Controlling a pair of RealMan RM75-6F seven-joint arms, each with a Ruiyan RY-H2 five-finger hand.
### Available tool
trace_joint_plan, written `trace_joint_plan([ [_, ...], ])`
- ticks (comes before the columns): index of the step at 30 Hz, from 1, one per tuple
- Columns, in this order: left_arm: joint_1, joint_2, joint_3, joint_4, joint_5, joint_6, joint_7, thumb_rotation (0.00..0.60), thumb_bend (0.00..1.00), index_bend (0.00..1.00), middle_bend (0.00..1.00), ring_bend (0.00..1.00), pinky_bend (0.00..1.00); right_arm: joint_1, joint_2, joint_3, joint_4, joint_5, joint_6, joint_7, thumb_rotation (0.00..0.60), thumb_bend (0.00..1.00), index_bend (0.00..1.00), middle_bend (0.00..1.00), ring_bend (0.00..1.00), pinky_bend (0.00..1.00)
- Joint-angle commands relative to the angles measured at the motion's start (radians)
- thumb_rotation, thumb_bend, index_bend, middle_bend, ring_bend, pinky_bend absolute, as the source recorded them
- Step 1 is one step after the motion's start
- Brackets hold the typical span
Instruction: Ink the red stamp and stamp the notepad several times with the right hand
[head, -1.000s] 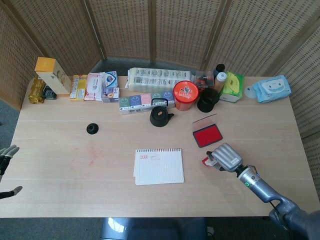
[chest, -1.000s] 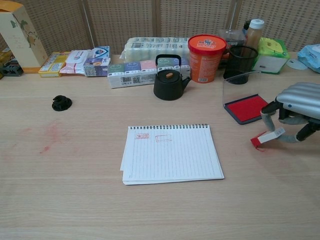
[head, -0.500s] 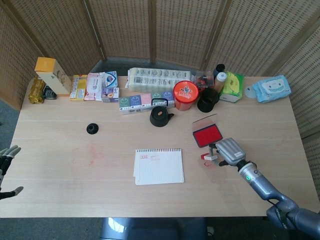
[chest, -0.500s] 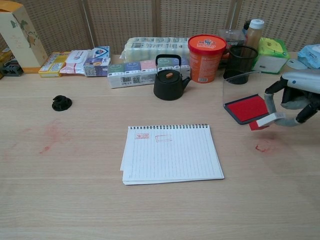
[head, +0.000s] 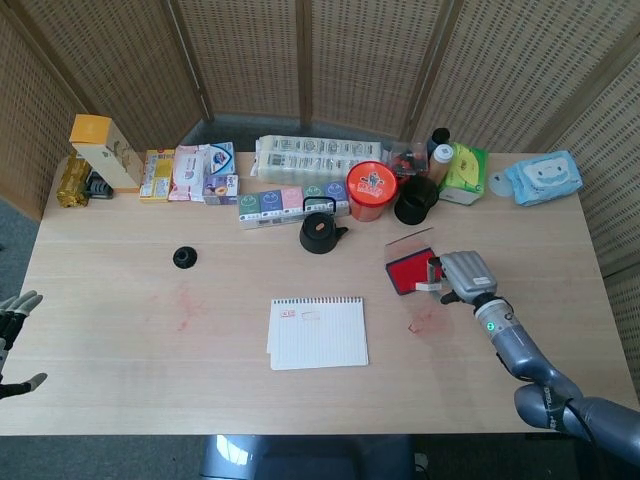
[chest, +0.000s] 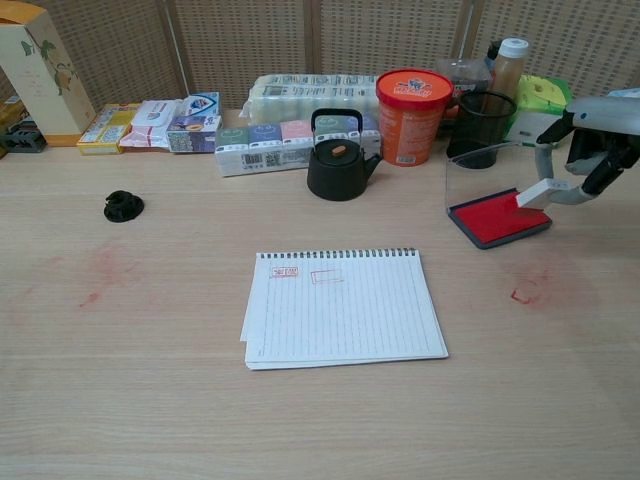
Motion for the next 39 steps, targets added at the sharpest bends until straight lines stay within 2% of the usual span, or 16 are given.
trace_joint_plan([
  [1,-0.003,0.001,0.0,0.002,0.0,-0.004,-0.005,0.6,0.0,0.0,0.0,0.0,0.01,0.076,-0.017,0.052,-0.07,0.403,-0.023,-0.279,0.6,0.55,0.71,1.0,1.0,1.0],
  [8,-0.01,0.005,0.0,0.008,0.0,-0.017,-0.019,0.6,0.0,0.0,0.0,0.0,0.01,0.2,-0.048,0.054,-0.098,0.869,0.068,-0.525,0.6,0.56,0.71,1.0,1.0,1.0],
  [10,-0.013,0.006,0.0,0.009,-0.002,-0.022,-0.023,0.6,0.0,0.0,0.0,0.0,0.01,0.227,-0.054,0.072,-0.096,0.979,0.071,-0.551,0.6,0.56,0.71,1.0,1.0,1.0],
  [13,-0.017,0.007,0.0,0.009,-0.004,-0.029,-0.026,0.6,0.0,0.0,0.0,0.0,0.01,0.257,-0.066,0.096,-0.077,1.08,0.071,-0.571,0.6,0.56,0.71,1.0,1.0,1.0],
  [22,-0.029,0.009,-0.002,0.01,-0.017,-0.054,-0.035,0.6,0.0,0.0,0.0,0.0,0.01,0.302,-0.114,0.149,0.01,1.223,0.063,-0.595,0.6,0.57,0.71,1.0,1.0,1.0],
  [26,-0.039,0.012,-0.006,0.012,-0.031,-0.075,-0.047,0.6,0.0,0.0,0.0,0.0,0.01,0.323,-0.131,0.17,0.031,1.256,0.088,-0.615,0.6,0.58,0.72,1.0,1.0,1.0],
  [31,-0.053,0.015,-0.011,0.017,-0.05,-0.106,-0.062,0.6,0.0,0.0,0.0,0.0,0.01,0.358,-0.166,0.224,0.061,1.352,0.141,-0.651,0.6,0.59,0.72,1.0,1.0,1.0],
  [39,-0.058,0.017,-0.011,0.022,-0.053,-0.117,-0.077,0.6,0.0,0.0,0.0,0.0,0.01,0.375,-0.23,0.248,0.142,1.403,0.163,-0.73,0.6,0.59,0.72,1.0,1.0,1.0],
])
